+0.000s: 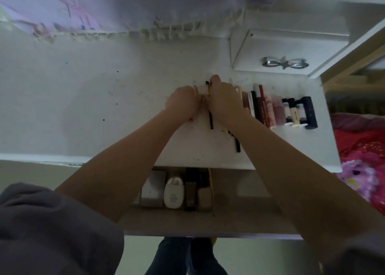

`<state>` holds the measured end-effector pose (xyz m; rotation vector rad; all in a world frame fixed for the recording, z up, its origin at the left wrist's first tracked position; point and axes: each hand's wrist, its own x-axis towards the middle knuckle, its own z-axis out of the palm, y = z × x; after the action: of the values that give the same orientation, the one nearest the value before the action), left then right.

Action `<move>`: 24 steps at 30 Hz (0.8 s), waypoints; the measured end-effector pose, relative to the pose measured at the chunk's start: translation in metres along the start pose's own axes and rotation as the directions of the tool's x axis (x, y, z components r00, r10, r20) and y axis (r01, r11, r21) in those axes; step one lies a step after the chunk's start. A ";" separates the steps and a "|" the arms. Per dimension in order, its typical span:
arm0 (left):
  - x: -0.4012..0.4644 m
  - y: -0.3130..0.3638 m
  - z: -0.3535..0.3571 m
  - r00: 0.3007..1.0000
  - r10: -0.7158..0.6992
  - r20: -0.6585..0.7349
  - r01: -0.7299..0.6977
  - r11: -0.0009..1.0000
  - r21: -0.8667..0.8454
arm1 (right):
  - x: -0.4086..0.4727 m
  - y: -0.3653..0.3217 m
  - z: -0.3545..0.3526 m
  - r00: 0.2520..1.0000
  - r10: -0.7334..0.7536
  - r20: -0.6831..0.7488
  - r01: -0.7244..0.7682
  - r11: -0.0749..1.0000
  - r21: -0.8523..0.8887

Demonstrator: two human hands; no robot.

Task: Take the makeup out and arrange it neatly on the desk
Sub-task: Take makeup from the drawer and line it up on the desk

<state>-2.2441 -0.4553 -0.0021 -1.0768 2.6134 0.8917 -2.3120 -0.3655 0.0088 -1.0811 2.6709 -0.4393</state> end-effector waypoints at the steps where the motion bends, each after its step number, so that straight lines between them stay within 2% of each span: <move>1: -0.006 0.001 -0.002 1.000 0.010 -0.012 -0.010 1.000 -0.005 | -0.007 0.000 -0.006 1.000 -0.010 -0.005 0.010 1.000 0.022; 4: -0.055 -0.008 0.001 0.987 0.132 -0.092 -0.145 0.977 -0.154 | -0.055 0.002 -0.023 0.996 -0.085 0.008 0.083 0.985 0.151; 6: -0.109 -0.024 0.020 0.972 0.223 -0.078 -0.235 0.946 -0.223 | -0.113 0.012 -0.020 0.979 -0.173 0.107 0.140 0.954 0.265; 8: -0.158 -0.043 0.053 0.972 0.217 0.094 -0.196 0.961 -0.194 | -0.170 0.031 0.003 0.926 -0.177 0.334 0.099 0.966 0.239; 10: -0.182 -0.060 0.095 0.954 0.116 0.277 -0.096 0.992 -0.086 | -0.200 0.057 0.038 0.851 -0.084 0.519 0.014 0.990 0.139; 11: -0.185 -0.064 0.112 0.943 0.039 0.332 -0.031 0.999 -0.031 | -0.204 0.067 0.054 0.832 -0.022 0.555 -0.043 0.994 0.104; 13: -0.182 -0.065 0.138 0.925 -0.068 0.374 0.055 0.997 0.047 | -0.195 0.078 0.081 0.839 0.070 0.539 -0.140 0.986 0.090; 16: -0.174 -0.057 0.162 0.912 -0.130 0.390 0.075 0.985 0.154 | -0.171 0.077 0.112 0.858 0.132 0.496 -0.243 0.956 0.166; 18: -0.171 -0.050 0.171 0.902 -0.176 0.394 0.106 0.976 0.192 | -0.160 0.073 0.129 0.870 0.127 0.476 -0.239 0.953 0.184; 24: -0.165 -0.031 0.183 0.894 -0.265 0.361 0.163 0.944 0.288 | -0.158 0.099 0.135 0.855 0.224 0.468 -0.277 0.960 0.045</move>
<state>-2.1148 -0.2688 -0.1022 -0.9752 2.1511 0.6283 -2.2217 -0.2119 -0.1369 -0.6816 2.2867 -0.2387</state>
